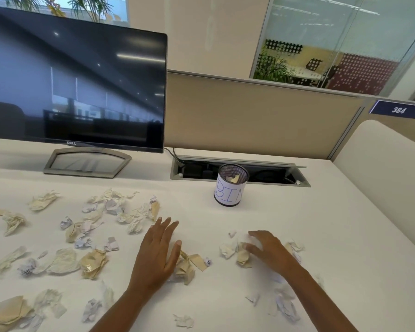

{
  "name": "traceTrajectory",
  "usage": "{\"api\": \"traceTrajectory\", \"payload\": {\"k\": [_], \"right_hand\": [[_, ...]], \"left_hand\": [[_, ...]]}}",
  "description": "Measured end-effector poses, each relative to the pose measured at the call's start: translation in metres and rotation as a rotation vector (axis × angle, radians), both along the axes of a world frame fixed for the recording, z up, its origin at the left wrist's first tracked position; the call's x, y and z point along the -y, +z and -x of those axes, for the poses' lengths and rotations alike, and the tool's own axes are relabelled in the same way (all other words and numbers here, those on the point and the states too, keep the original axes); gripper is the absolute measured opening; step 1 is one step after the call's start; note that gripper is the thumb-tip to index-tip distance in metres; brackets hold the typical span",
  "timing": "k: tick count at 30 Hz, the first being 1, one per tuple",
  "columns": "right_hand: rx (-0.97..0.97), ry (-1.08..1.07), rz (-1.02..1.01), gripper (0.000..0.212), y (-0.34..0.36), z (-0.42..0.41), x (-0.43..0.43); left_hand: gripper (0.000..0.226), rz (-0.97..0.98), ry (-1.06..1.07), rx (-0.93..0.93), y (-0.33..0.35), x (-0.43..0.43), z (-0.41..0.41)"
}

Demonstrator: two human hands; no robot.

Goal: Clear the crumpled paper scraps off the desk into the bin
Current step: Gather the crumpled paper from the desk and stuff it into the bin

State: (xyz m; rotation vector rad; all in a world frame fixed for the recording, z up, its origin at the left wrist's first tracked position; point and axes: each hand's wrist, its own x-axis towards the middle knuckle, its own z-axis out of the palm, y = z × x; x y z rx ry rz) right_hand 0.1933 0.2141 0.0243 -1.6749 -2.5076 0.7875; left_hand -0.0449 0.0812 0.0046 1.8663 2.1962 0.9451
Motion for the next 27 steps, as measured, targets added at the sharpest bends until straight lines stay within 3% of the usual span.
{"api": "traceTrajectory", "payload": {"k": [3,5,10,13,20,22,27], "right_hand": [[0.02,0.036,0.054,0.065,-0.001,0.002,0.016],[0.056,0.059,0.042,0.069,-0.002,0.008,0.024],[0.042,0.065,-0.094,0.058,-0.007,0.019,0.037],[-0.043,0.008,-0.164,0.045,-0.011,0.02,0.041],[-0.204,-0.088,-0.223,0.023,-0.016,0.01,0.038],[-0.312,-0.17,-0.173,0.024,-0.009,0.006,0.032],[-0.565,-0.292,-0.287,0.021,0.028,0.007,0.0]], "left_hand": [[0.052,-0.034,-0.006,0.015,0.011,-0.017,-0.024],[0.058,0.04,-0.135,-0.001,0.013,-0.031,-0.039],[0.091,0.459,-0.383,-0.136,0.02,-0.064,-0.074],[0.087,0.558,-0.422,-0.066,0.019,-0.074,-0.088],[0.027,0.372,-0.272,0.045,0.007,-0.075,-0.102],[0.02,0.326,-0.234,0.064,0.003,-0.076,-0.102],[0.012,0.193,-0.113,0.358,-0.004,-0.074,-0.099]]}}
